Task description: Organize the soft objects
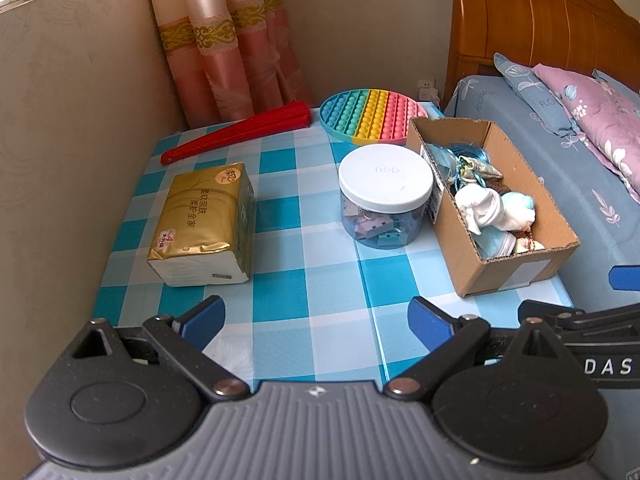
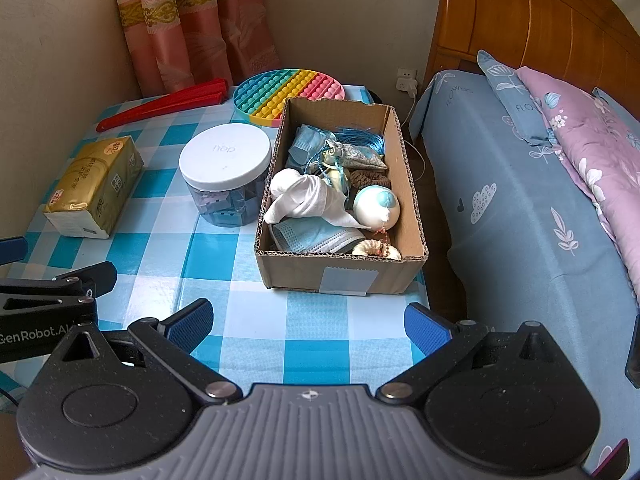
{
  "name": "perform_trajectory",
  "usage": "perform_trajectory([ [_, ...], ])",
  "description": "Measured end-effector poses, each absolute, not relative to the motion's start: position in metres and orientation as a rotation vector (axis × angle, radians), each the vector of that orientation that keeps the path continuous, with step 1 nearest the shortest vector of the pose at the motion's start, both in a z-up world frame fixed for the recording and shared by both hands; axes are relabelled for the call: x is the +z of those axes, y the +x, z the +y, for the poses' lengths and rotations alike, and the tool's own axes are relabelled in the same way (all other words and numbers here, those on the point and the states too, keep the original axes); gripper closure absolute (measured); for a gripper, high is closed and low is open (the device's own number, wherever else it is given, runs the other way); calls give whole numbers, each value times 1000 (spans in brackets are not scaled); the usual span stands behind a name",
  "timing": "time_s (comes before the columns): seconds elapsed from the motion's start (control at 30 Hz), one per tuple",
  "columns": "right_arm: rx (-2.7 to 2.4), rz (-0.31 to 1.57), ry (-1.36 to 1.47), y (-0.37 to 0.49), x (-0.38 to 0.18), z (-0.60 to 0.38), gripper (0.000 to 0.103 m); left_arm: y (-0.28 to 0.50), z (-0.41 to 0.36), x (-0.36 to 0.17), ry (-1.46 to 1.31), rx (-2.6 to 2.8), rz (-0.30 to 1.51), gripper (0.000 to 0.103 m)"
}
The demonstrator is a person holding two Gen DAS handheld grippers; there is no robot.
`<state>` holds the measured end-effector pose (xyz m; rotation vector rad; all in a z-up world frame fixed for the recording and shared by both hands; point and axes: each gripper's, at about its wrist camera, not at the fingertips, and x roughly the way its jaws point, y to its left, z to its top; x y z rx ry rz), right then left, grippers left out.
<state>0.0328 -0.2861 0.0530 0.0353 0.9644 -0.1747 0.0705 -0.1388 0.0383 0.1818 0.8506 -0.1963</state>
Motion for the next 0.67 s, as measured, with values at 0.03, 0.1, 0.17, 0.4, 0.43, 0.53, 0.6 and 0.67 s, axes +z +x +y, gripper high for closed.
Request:
perform_trajectory([
  [0.03, -174, 965, 36, 33, 53, -286, 0, 71, -139, 38, 182, -196, 851, 5],
  [0.1, -174, 965, 35, 33, 53, -286, 0, 71, -139, 38, 182, -195, 850, 5],
  [0.17, -174, 965, 35, 32, 53, -286, 0, 70, -139, 38, 181, -195, 850, 5],
  [0.4, -176, 962, 36, 31, 54, -287, 0, 70, -139, 39, 180, -197, 849, 5],
  [0.43, -176, 962, 36, 32, 55, -286, 0, 70, -139, 40, 180, -196, 848, 5],
  [0.53, -178, 961, 35, 31, 55, -287, 0, 70, -139, 39, 178, -196, 850, 5],
  [0.6, -178, 960, 35, 31, 55, -287, 0, 69, -139, 39, 177, -196, 850, 5],
  [0.67, -180, 959, 37, 30, 55, -287, 0, 69, -140, 40, 177, -196, 850, 5],
])
